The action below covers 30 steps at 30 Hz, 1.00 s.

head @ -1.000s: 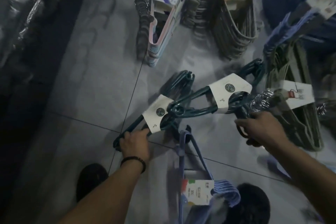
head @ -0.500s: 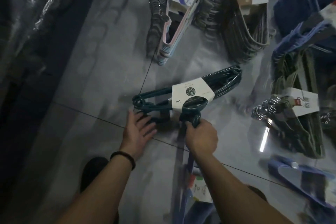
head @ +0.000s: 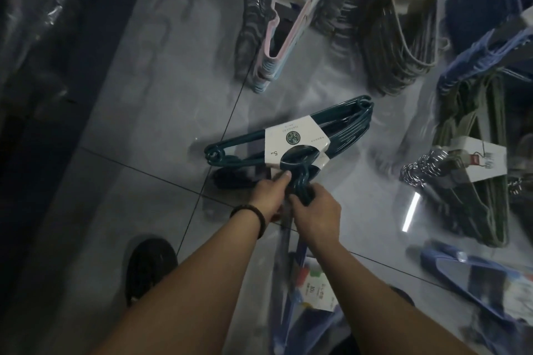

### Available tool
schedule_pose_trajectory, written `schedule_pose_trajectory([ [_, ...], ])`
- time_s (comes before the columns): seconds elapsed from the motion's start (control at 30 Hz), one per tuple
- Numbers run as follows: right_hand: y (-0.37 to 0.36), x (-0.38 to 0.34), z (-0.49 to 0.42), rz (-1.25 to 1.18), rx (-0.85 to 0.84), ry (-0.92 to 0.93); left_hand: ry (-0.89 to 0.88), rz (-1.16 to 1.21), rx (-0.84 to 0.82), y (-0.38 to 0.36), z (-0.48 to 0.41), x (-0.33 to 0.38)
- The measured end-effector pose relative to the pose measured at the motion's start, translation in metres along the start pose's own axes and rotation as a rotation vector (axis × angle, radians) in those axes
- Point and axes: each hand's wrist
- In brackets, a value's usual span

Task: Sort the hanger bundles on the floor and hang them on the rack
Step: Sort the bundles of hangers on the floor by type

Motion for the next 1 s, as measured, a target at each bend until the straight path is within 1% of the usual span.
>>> schedule_pose_trajectory([
  [0.03,0.003,0.005,0.008,-0.019,0.073,0.035,-0.013,-0.011,0.042,-0.004,-0.001,-0.001],
  [0.07,0.007,0.010,0.016,-0.023,0.150,0.045,-0.075,-0.035,0.140,-0.008,-0.001,-0.001],
  [0.1,0.010,0.018,0.023,-0.017,0.219,0.046,-0.177,-0.095,0.293,-0.009,-0.001,-0.001],
  [0.17,0.017,0.039,0.032,0.022,0.280,-0.017,-0.475,-0.388,0.710,-0.004,0.001,0.001],
  [0.2,0.019,0.052,0.034,0.062,0.260,-0.085,-0.625,-0.573,0.867,0.002,-0.001,0.002],
  [0.23,0.021,0.066,0.035,0.116,0.194,-0.153,-0.727,-0.725,0.943,0.008,-0.004,0.004],
  [0.27,0.021,0.079,0.035,0.189,0.072,-0.214,-0.746,-0.842,0.944,0.014,-0.011,0.007],
  [0.33,0.021,0.098,0.040,0.286,-0.237,-0.295,-0.658,-0.983,0.874,0.022,-0.017,0.012],
  [0.37,0.019,0.107,0.043,0.283,-0.339,-0.299,-0.619,-1.036,0.864,0.024,-0.020,0.013],
  [0.4,0.018,0.113,0.047,0.262,-0.377,-0.285,-0.612,-1.076,0.866,0.025,-0.021,0.015],
  [0.43,0.017,0.118,0.049,0.240,-0.378,-0.277,-0.622,-1.091,0.873,0.027,-0.021,0.016],
  [0.53,0.015,0.126,0.055,0.129,-0.311,-0.315,-0.676,-1.018,0.861,0.032,-0.024,0.016],
  [0.63,0.023,0.126,0.065,0.030,-0.215,-0.241,-0.757,-0.915,0.822,0.035,-0.027,0.007],
  [0.7,0.033,0.126,0.083,-0.044,-0.106,-0.220,-0.788,-0.922,0.813,0.035,-0.026,-0.001],
  [0.8,0.054,0.125,0.113,-0.081,0.073,-0.258,-0.799,-0.946,0.811,0.033,-0.026,-0.016],
  [1.0,0.082,0.111,0.143,-0.318,0.246,-0.378,-0.823,-0.992,0.836,0.024,-0.027,-0.040],
])
Point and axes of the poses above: each hand's wrist, its own z-axis away from the middle knuckle, its own y-axis out of the back of the hand, x = y × z, and after that the axes turned 14 degrees about y, right-handed
